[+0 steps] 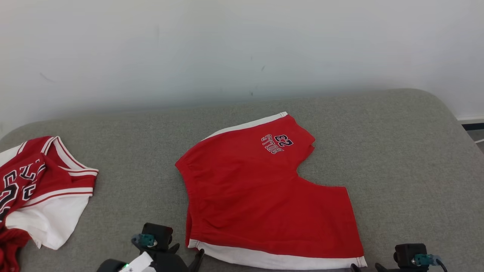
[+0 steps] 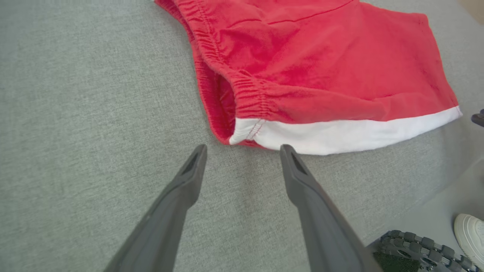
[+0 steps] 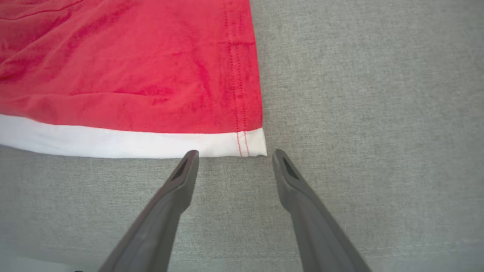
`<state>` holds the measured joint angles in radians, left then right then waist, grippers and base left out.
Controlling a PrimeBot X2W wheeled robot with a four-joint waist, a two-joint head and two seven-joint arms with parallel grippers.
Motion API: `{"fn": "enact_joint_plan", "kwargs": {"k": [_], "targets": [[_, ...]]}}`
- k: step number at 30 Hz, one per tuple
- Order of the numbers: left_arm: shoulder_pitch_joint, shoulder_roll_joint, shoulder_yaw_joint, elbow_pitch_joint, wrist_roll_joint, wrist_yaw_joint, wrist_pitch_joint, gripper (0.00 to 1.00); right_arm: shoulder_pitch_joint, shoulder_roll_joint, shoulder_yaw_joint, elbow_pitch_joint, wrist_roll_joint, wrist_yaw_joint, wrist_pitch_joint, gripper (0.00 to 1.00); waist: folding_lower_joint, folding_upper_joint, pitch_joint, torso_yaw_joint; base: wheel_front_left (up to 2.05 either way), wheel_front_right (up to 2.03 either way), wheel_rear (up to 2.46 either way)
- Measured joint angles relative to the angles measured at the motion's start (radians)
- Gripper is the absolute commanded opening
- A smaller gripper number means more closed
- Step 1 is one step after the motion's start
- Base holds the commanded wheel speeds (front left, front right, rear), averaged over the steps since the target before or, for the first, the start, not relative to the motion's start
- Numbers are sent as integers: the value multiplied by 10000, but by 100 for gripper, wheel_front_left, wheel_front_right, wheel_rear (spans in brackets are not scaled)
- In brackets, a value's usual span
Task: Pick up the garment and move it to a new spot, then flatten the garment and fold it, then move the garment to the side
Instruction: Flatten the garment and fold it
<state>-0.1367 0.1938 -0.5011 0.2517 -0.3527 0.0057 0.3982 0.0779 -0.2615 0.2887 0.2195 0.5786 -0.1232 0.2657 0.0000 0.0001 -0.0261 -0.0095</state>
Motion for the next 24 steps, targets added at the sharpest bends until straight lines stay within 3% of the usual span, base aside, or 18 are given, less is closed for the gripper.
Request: {"fn": "enact_joint_plan", "kwargs": {"k": [13,21,23,24], "targets": [[-757,-234,-234,1229,-2,-504,59,100,-292,82,-290,754,-92,-8,263,100,1,0,164,46,0,0,0],[-929,-347,-251,1668,-65,-518,-56,100,-517,159,-324,982,-219,-10,255,100,0,0,216,132,0,0,0],[-980,-374,-247,1858,-77,-589,-132,100,-526,176,-328,1062,-224,-10,255,81,0,0,231,148,0,0,0],[-980,-376,-247,1891,-92,-591,-165,100,-543,194,-328,1087,-228,-10,259,81,0,0,233,153,0,0,0]]}}
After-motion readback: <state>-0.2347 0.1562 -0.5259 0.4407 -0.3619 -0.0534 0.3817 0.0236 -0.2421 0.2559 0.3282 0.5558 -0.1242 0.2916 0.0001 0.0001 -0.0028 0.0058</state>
